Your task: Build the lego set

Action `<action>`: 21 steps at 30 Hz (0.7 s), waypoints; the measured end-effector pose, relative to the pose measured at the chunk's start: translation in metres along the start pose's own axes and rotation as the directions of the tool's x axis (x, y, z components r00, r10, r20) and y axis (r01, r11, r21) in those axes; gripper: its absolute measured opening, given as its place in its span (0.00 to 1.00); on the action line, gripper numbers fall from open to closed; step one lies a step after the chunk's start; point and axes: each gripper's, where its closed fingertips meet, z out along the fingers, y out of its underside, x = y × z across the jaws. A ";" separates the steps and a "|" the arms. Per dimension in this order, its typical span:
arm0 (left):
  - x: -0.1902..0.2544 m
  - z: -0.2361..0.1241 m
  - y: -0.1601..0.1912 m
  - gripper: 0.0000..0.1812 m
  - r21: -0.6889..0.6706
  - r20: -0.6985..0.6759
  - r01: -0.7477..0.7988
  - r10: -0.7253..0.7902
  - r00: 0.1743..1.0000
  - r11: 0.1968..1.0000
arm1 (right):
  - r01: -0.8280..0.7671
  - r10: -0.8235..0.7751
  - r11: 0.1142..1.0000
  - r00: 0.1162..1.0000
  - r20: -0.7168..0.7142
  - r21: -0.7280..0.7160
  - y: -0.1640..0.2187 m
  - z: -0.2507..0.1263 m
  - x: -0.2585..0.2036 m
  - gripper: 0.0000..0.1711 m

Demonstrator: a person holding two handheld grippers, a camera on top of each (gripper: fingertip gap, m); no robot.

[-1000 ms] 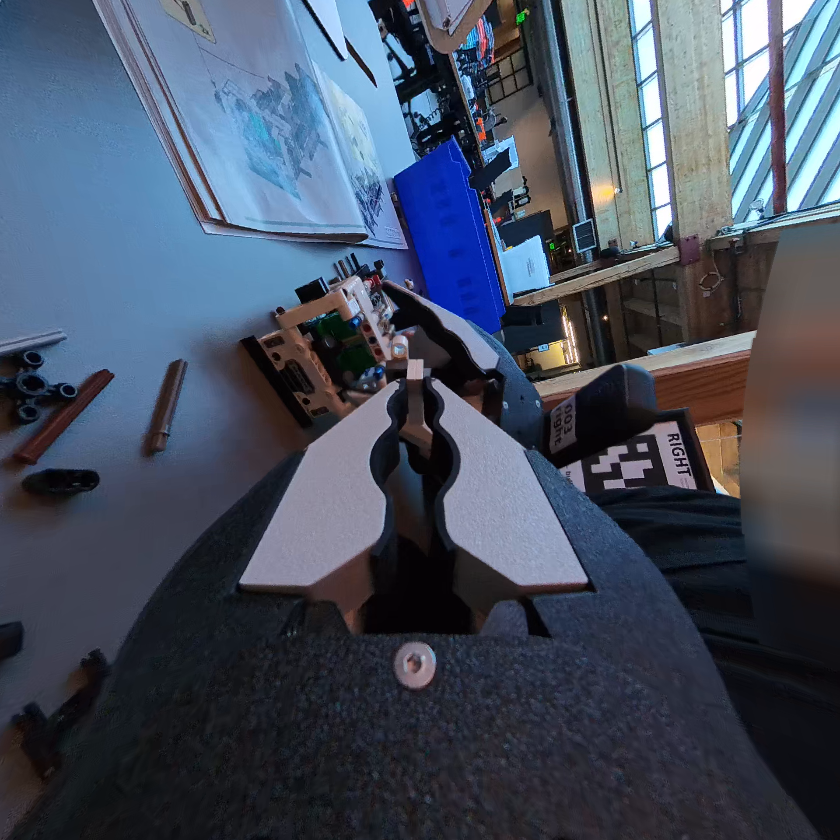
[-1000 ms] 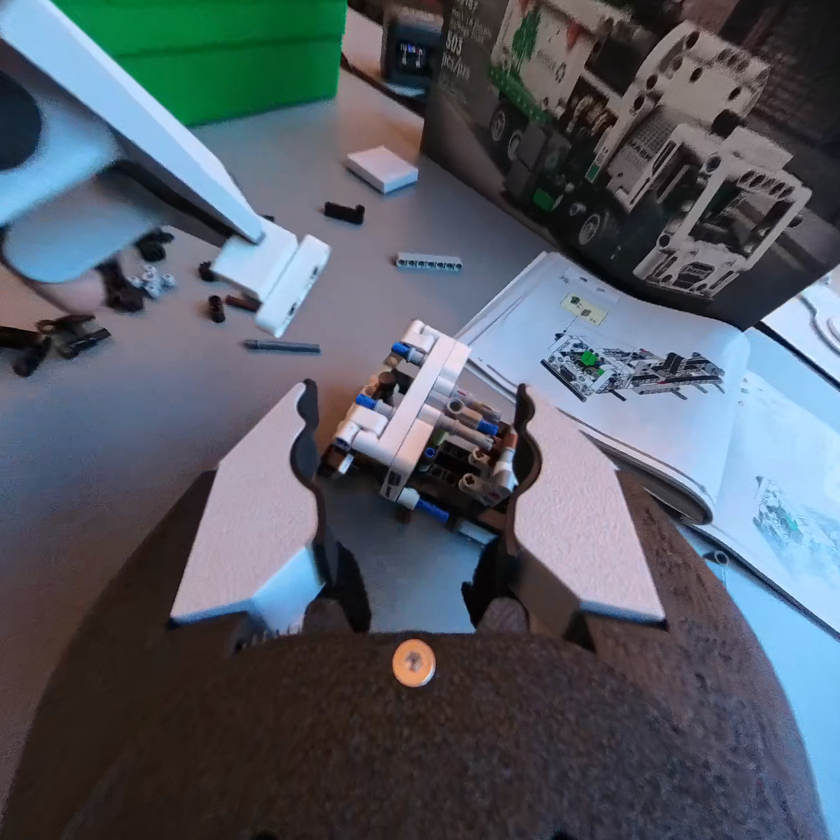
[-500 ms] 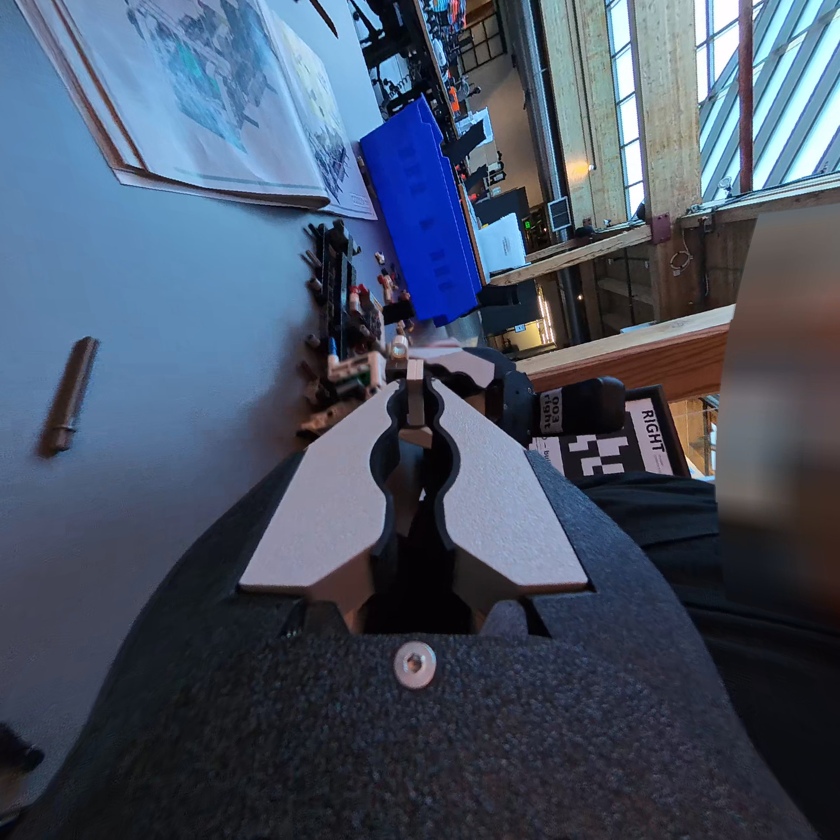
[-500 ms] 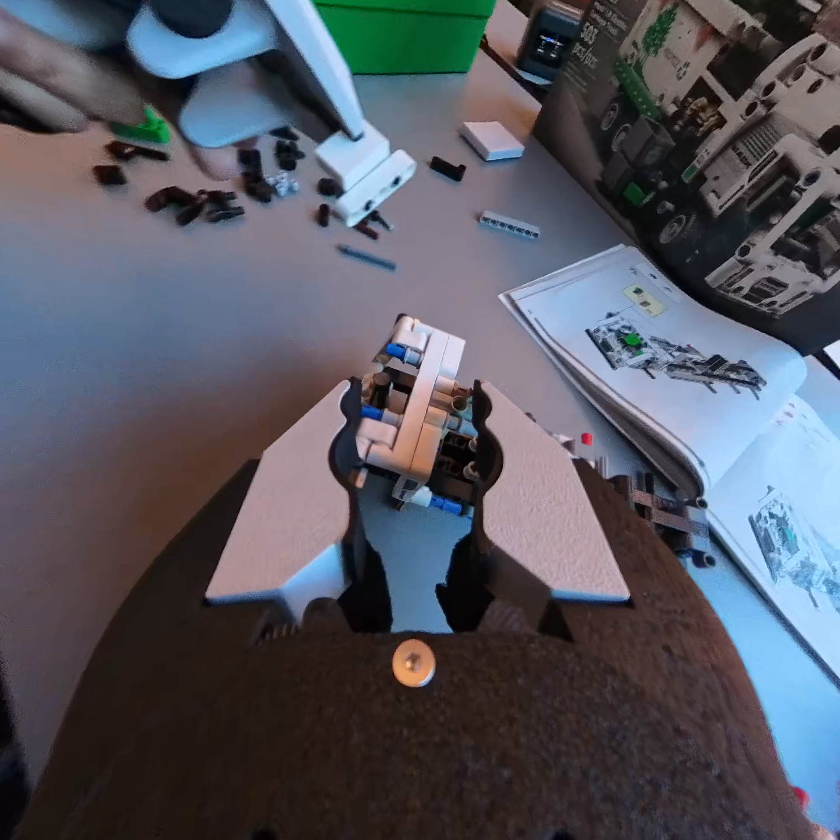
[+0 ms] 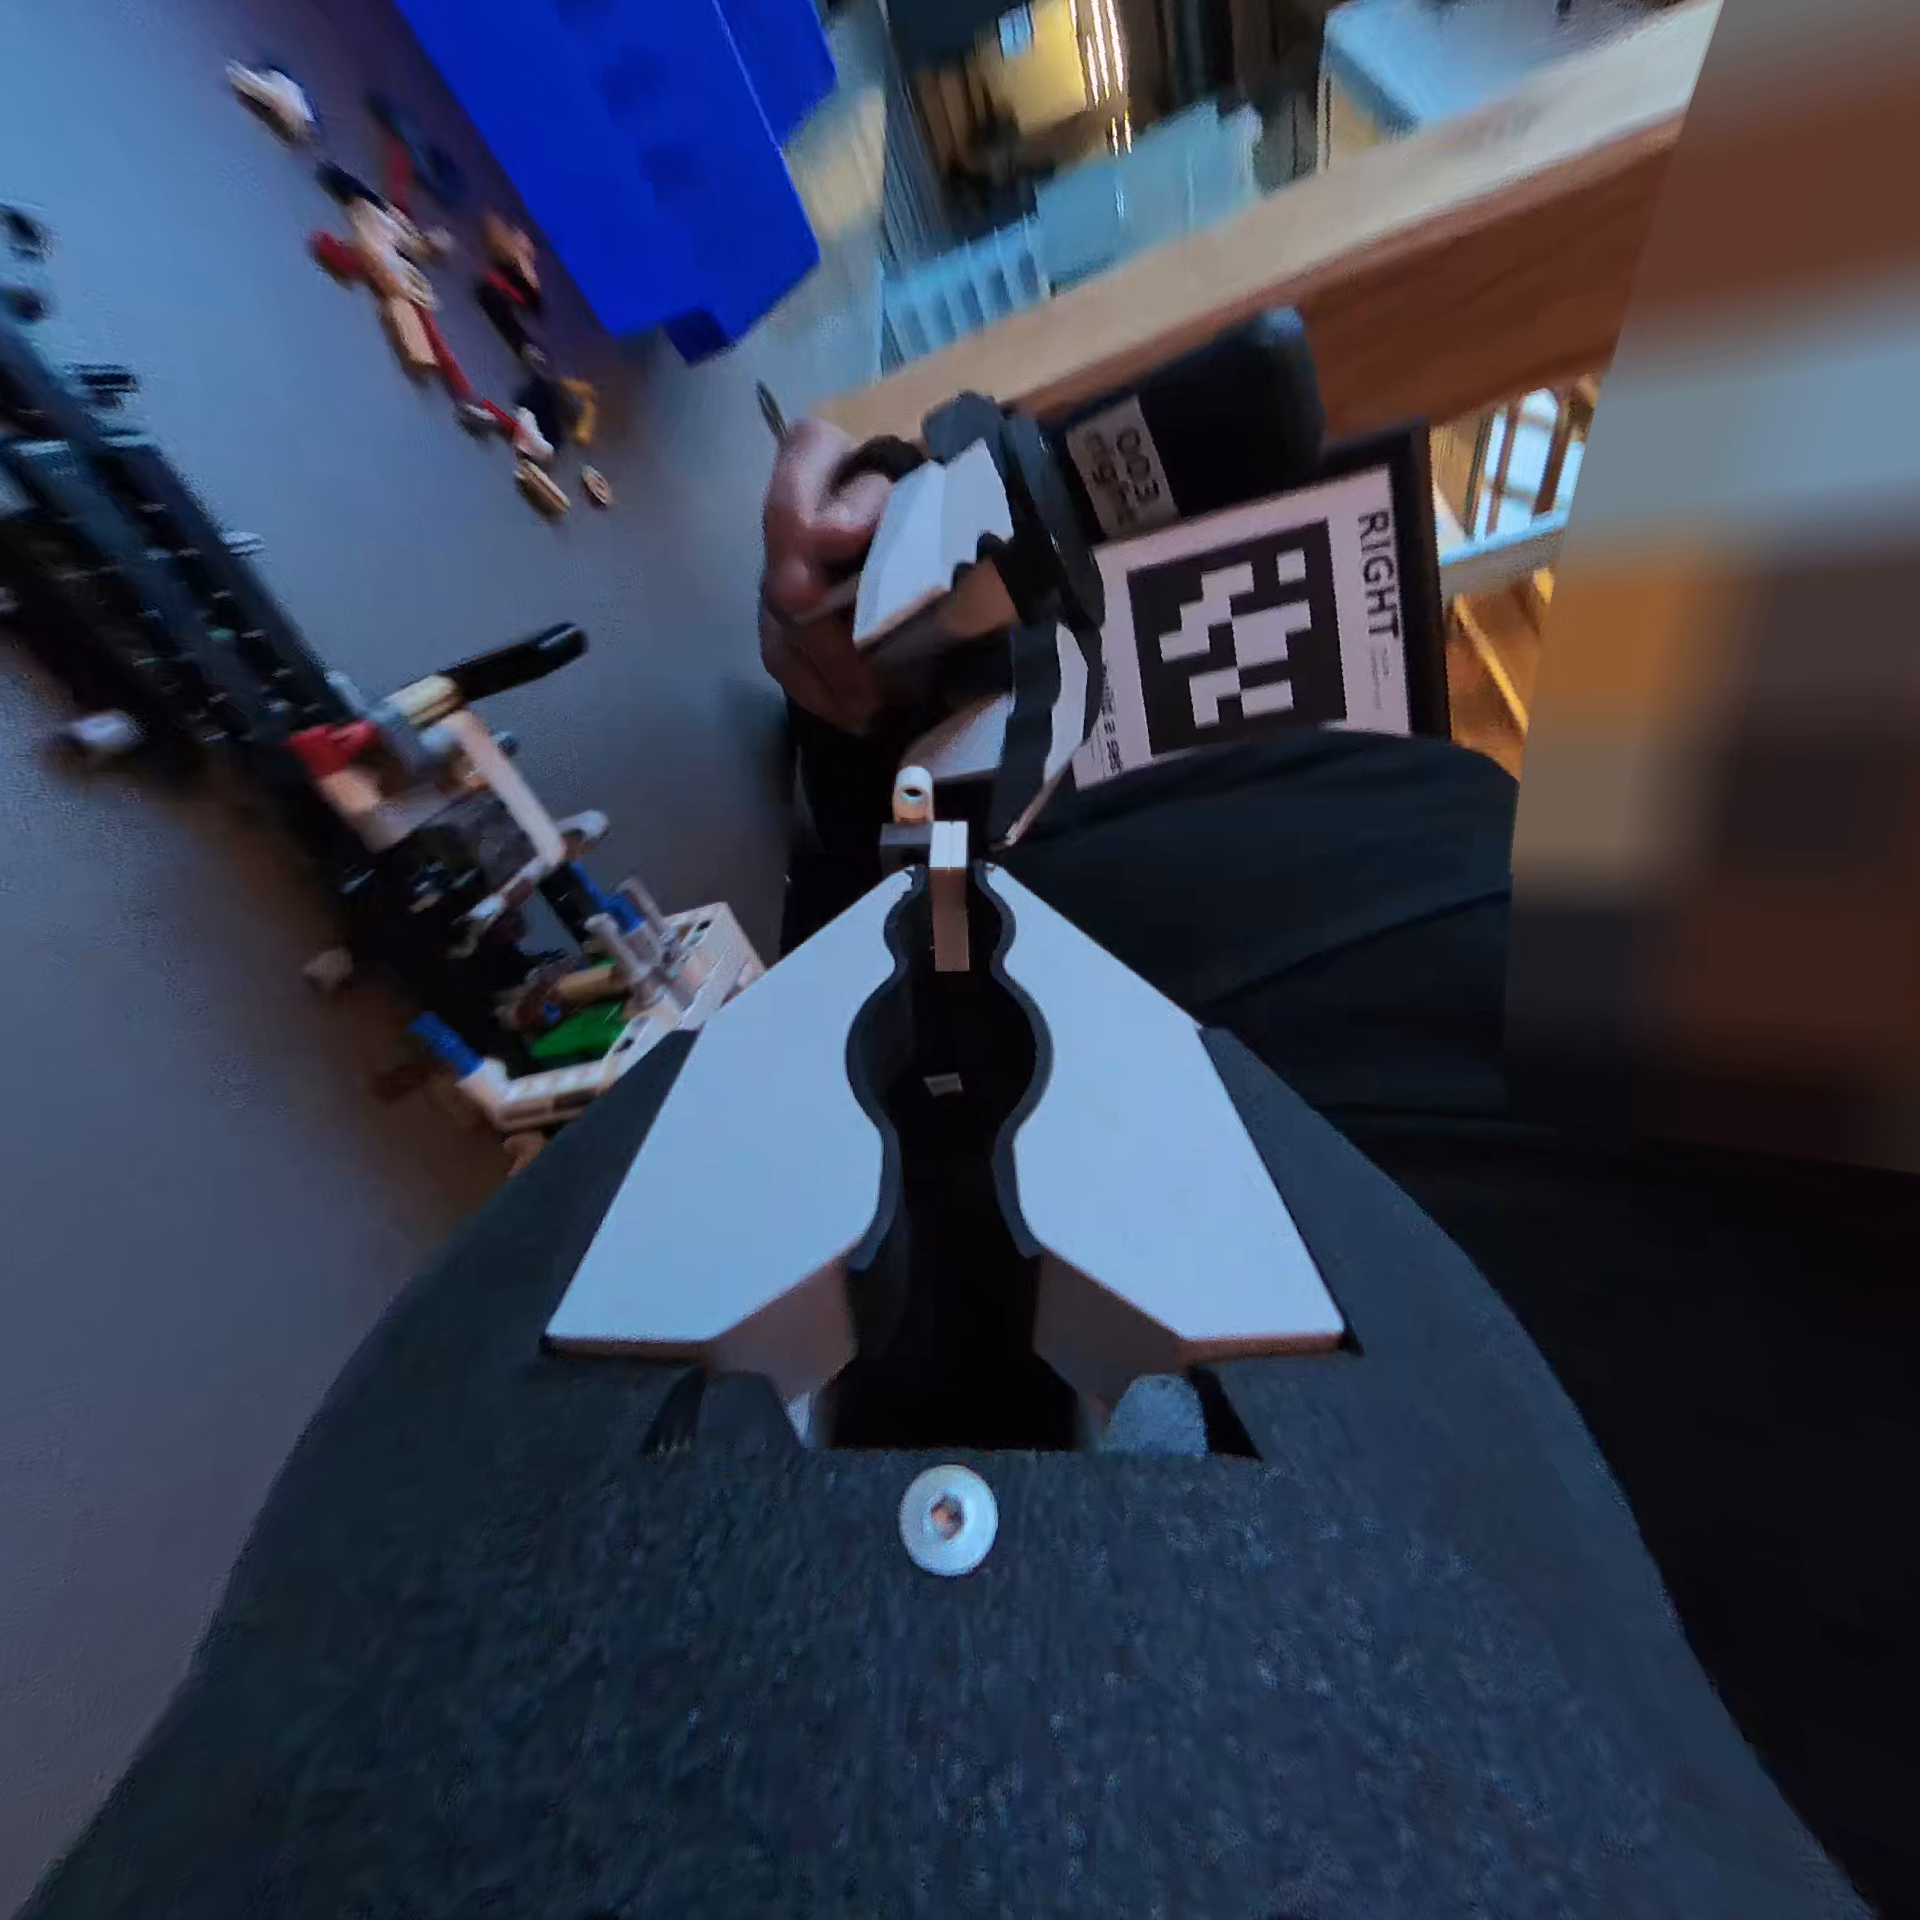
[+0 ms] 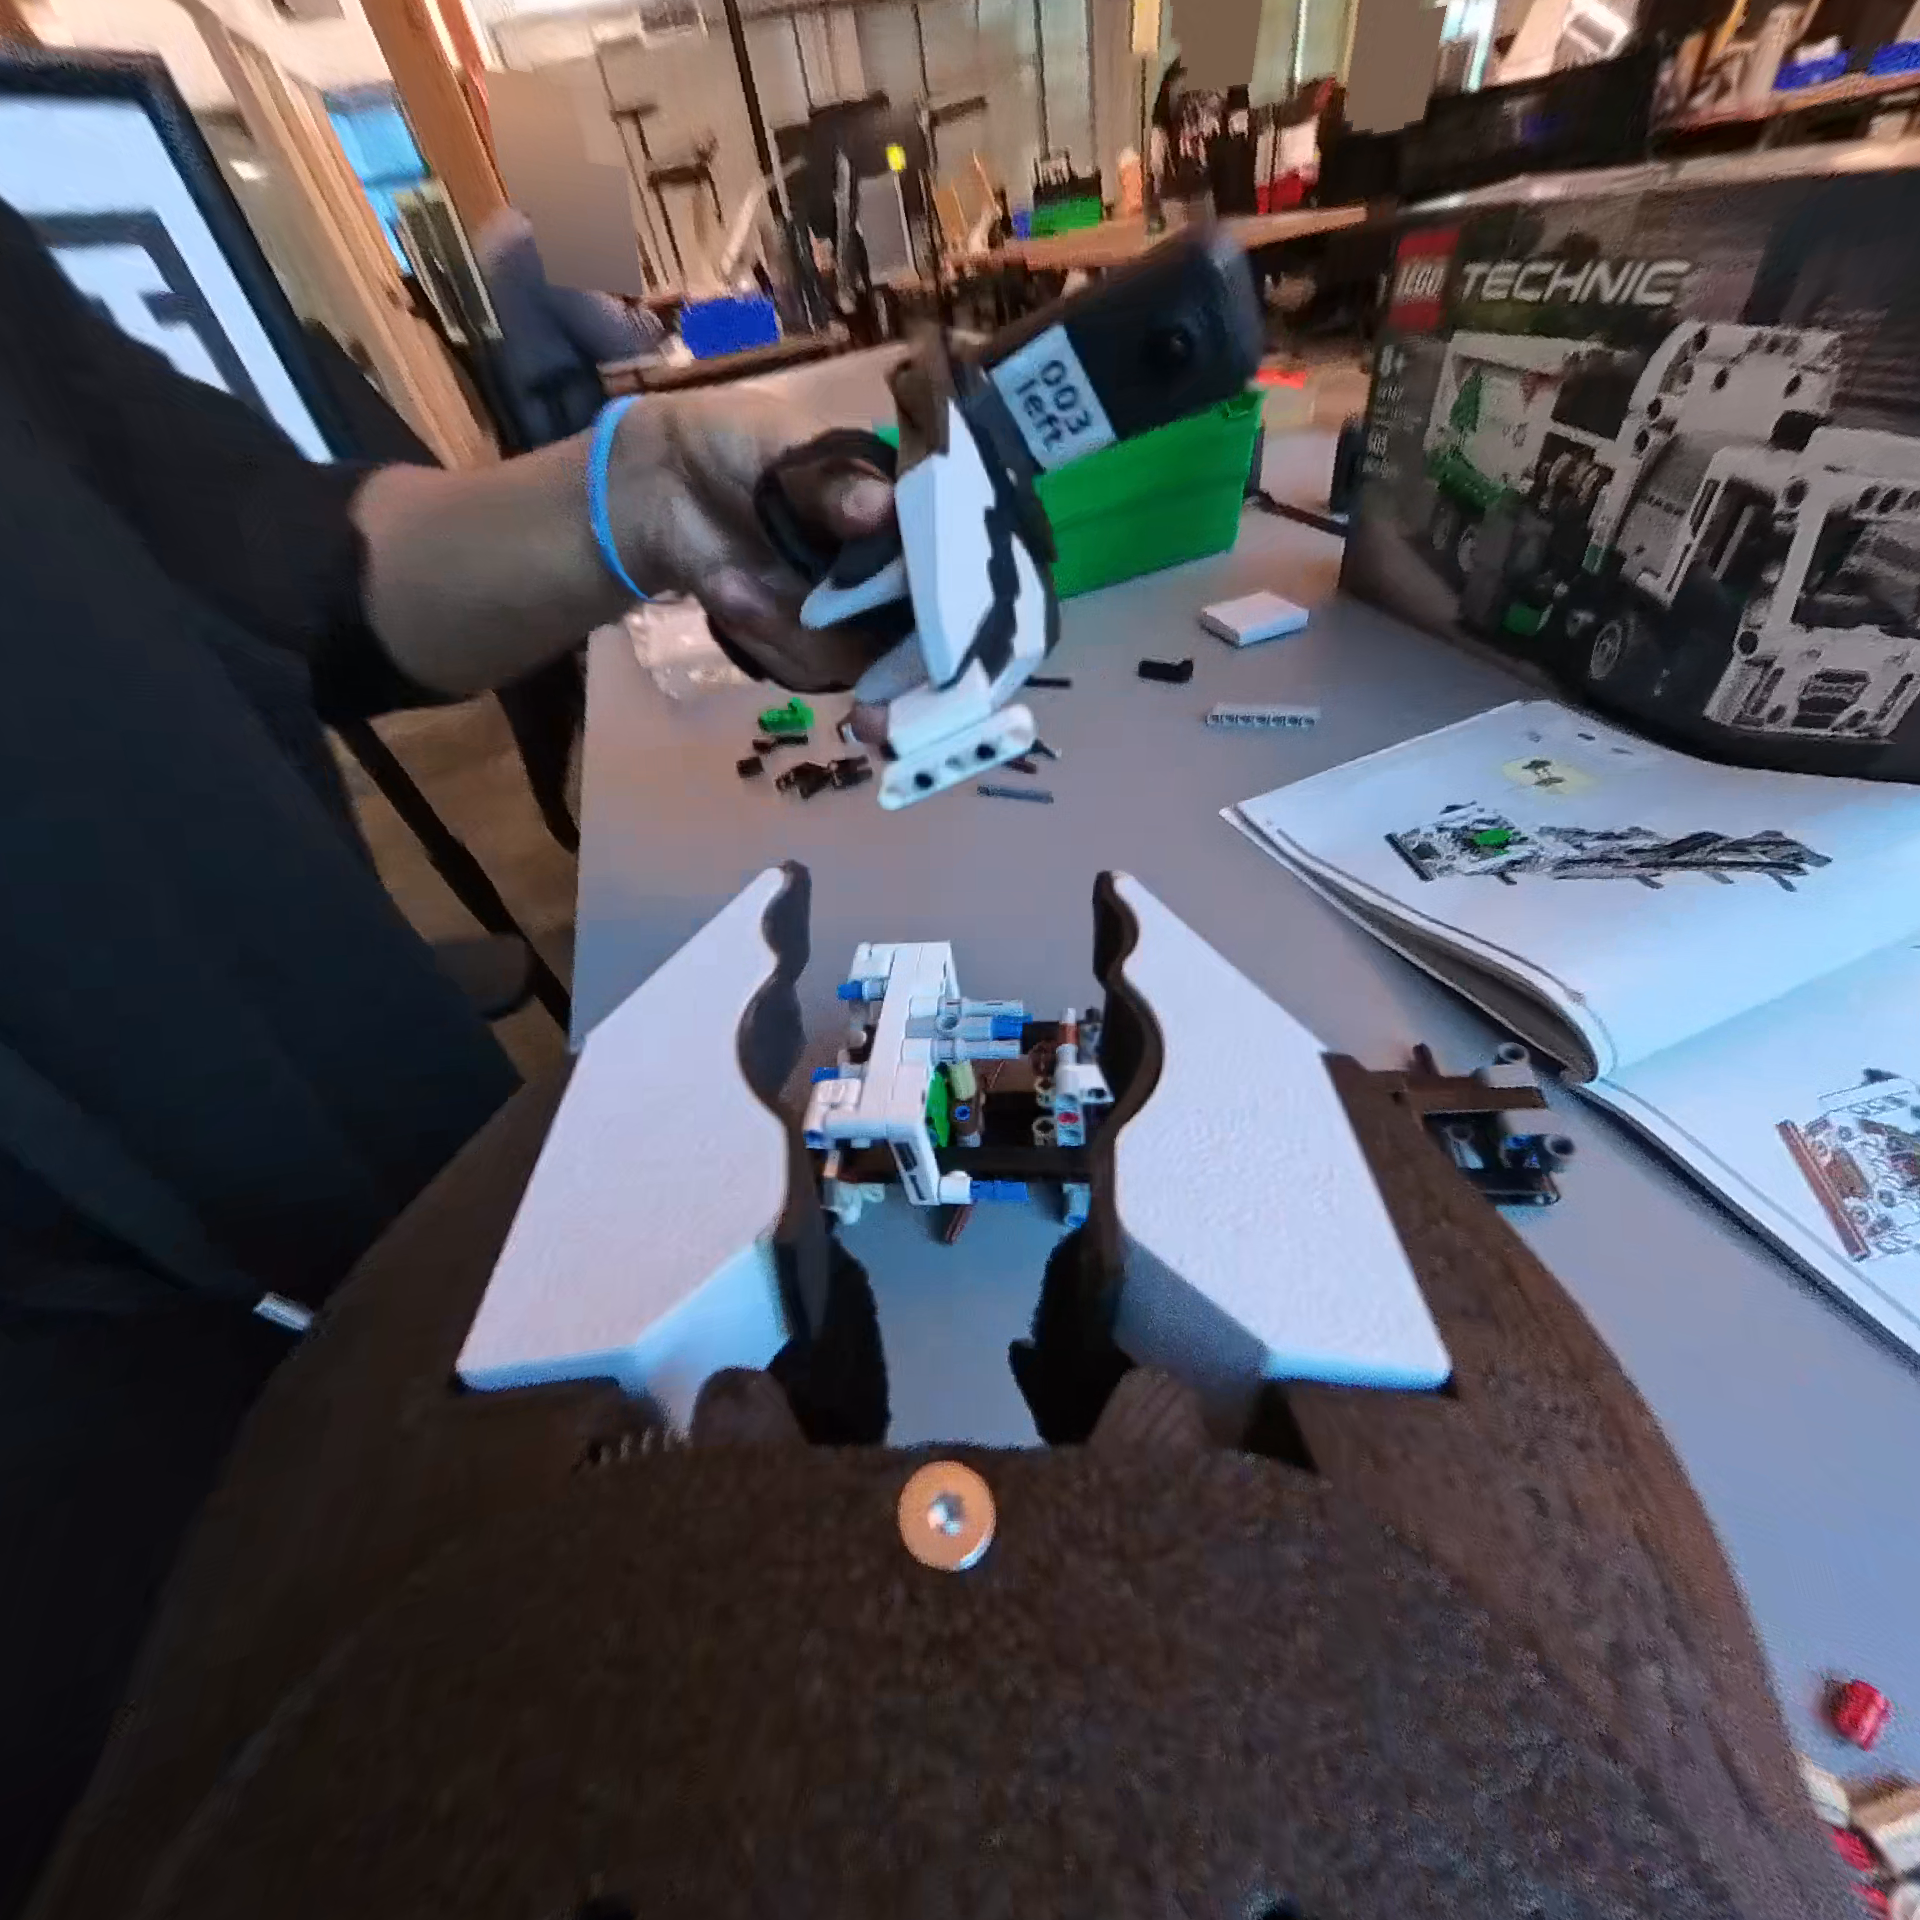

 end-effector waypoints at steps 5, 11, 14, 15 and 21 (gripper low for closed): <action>0.007 0.048 -0.010 0.03 -0.307 -0.057 0.003 -0.021 0.998 0.952 | 0.103 -0.106 0.993 0.993 0.044 0.065 -0.010 -0.011 0.012 0.26; -0.007 0.065 -0.030 0.03 -0.443 -0.028 0.055 -0.075 0.997 0.895 | 0.181 -0.182 0.983 0.973 0.141 0.015 -0.002 -0.013 0.019 0.21; -0.007 0.067 -0.032 0.03 -0.474 -0.048 0.065 -0.099 0.994 0.878 | 0.177 -0.178 0.984 0.976 0.128 0.024 -0.001 -0.015 0.027 0.18; -0.011 0.068 -0.033 0.03 -0.472 -0.039 0.067 -0.097 0.995 0.879 | 0.176 -0.178 0.984 0.977 0.121 0.027 0.000 -0.015 0.029 0.18; -0.006 0.068 -0.021 0.03 -0.518 -0.080 0.066 -0.125 0.989 0.853 | 0.170 -0.175 0.984 0.973 0.150 0.044 0.002 -0.015 0.019 0.14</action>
